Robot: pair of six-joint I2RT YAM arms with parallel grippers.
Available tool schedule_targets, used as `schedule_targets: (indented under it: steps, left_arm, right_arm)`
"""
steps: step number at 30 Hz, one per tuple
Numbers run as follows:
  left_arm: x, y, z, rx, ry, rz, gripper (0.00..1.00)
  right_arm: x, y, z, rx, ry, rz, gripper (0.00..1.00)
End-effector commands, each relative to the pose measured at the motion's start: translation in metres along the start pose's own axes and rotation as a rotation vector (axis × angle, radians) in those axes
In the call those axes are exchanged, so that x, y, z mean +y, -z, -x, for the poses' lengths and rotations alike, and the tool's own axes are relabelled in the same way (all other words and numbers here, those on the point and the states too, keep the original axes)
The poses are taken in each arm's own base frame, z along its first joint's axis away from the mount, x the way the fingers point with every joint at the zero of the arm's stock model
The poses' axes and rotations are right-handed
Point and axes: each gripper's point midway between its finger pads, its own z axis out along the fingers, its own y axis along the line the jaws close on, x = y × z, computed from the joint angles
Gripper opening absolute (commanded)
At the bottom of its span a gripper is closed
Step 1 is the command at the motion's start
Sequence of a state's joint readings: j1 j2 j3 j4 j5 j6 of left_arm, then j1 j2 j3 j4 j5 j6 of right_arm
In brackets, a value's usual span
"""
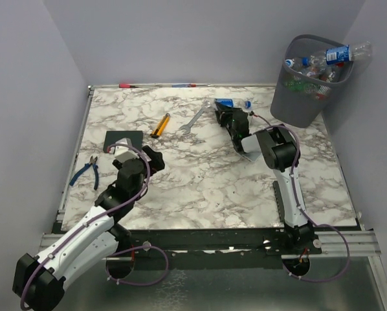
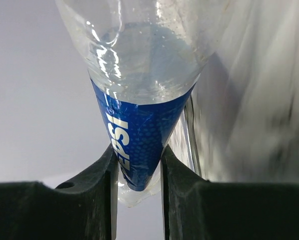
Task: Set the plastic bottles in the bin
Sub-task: Pick up the plastic bottle from the corner of the board.
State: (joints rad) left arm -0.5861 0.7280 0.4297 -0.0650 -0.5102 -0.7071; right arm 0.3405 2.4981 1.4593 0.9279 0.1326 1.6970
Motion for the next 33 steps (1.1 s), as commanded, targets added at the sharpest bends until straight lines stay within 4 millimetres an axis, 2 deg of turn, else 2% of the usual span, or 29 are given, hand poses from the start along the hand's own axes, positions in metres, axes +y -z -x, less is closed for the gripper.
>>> schedule_targets:
  steps: [1, 7, 11, 13, 16, 17, 19, 23, 24, 27, 30, 33]
  left_arm:
    - [-0.006, 0.008, 0.043, -0.142, 0.066, 0.011, 0.99]
    - [-0.022, 0.021, 0.082, -0.223, 0.087, -0.027, 0.99]
    - [-0.041, 0.034, 0.102, -0.245, 0.072, -0.106, 0.99]
    - [-0.058, 0.041, 0.108, -0.233, 0.042, -0.182, 0.99]
    - [-0.100, 0.055, 0.113, -0.182, -0.005, -0.379, 0.99]
    - [-0.113, 0.059, 0.112, -0.159, -0.021, -0.443, 0.99]
    - [-0.149, 0.073, 0.112, -0.124, -0.043, -0.624, 0.99]
    - [-0.208, 0.110, 0.092, -0.010, -0.094, -1.022, 0.99]
    - [-0.216, 0.118, 0.090, 0.006, -0.096, -1.089, 0.99]
    - [-0.230, 0.122, 0.091, 0.013, -0.073, -1.171, 0.99]
    - [-0.245, 0.135, 0.090, 0.035, -0.058, -1.290, 0.99]
    - [-0.262, 0.151, 0.080, 0.123, -0.050, -1.417, 0.99]
  right_arm:
    - [0.032, 0.061, -0.073, 0.220, 0.045, 0.105, 0.01]
    - [0.055, 0.139, -0.135, 0.484, 0.151, 0.180, 0.00]
    - [0.088, 0.200, -0.159, 0.678, 0.340, 0.290, 0.00]
    - [0.094, 0.227, -0.165, 0.771, 0.513, 0.283, 0.00]
    - [0.093, 0.272, -0.167, 0.862, 0.796, 0.237, 0.00]
    - [0.084, 0.289, -0.164, 0.894, 0.880, 0.181, 0.00]
    - [0.091, 0.324, -0.160, 0.935, 1.013, 0.180, 0.00]
    - [0.110, 0.392, -0.148, 0.998, 1.109, 0.243, 0.00]
    - [0.113, 0.407, -0.145, 1.022, 1.116, 0.261, 0.00]
    - [0.118, 0.443, -0.138, 1.080, 1.159, 0.304, 0.00]
    - [0.124, 0.468, -0.133, 1.098, 1.162, 0.362, 0.00]
    - [0.132, 0.482, -0.134, 1.106, 1.154, 0.427, 0.00]
